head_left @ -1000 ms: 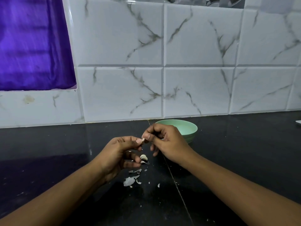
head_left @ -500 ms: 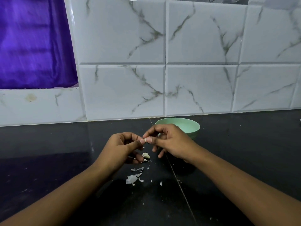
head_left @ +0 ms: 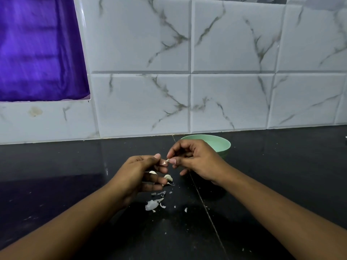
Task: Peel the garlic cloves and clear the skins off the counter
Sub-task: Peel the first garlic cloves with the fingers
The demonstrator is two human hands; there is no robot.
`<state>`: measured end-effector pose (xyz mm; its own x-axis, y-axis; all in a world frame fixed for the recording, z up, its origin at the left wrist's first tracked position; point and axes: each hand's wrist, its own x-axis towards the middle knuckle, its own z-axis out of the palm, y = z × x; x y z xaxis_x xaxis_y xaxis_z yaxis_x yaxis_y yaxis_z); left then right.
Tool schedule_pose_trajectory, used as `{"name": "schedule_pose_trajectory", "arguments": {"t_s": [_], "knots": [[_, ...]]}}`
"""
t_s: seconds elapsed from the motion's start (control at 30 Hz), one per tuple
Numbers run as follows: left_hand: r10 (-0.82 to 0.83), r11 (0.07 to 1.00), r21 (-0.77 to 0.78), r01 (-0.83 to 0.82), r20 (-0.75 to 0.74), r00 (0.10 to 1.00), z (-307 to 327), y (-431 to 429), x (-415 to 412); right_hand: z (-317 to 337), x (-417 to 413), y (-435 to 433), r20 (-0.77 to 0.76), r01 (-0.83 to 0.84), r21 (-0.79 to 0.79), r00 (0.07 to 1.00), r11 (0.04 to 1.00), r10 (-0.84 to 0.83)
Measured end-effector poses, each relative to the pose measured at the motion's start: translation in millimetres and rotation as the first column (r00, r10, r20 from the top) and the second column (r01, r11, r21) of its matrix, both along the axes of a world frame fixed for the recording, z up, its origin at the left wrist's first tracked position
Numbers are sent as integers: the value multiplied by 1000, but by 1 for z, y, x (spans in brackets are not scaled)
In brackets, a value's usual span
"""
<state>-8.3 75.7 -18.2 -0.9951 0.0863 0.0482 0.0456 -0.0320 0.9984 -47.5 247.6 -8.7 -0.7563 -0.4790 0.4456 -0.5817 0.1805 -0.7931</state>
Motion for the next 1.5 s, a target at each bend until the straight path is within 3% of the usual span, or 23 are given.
{"name": "schedule_pose_trajectory", "arguments": {"t_s": [0.2, 0.47, 0.83, 1.33, 1.5], "knots": [[-82, 996, 33, 81, 38, 996, 0, 1, 1, 2, 2, 0, -89, 14, 20, 996, 1000, -12], [58, 998, -14, -59, -64, 996, -1, 3, 1, -1, 0, -3, 117, 31, -138, 993, 990, -15], [112, 988, -91, -129, -166, 980, -1, 6, 1, -9, 0, -10, 62, 66, -124, 996, 990, -58], [-15, 987, -158, 0, -97, 995, 0, 3, 1, -9, 0, -11, -15, 95, -27, 995, 995, -95], [-11, 991, -136, 0, -79, 997, 0, 3, 2, 0, -1, -2, 66, 108, 11, 992, 994, -108]]}}
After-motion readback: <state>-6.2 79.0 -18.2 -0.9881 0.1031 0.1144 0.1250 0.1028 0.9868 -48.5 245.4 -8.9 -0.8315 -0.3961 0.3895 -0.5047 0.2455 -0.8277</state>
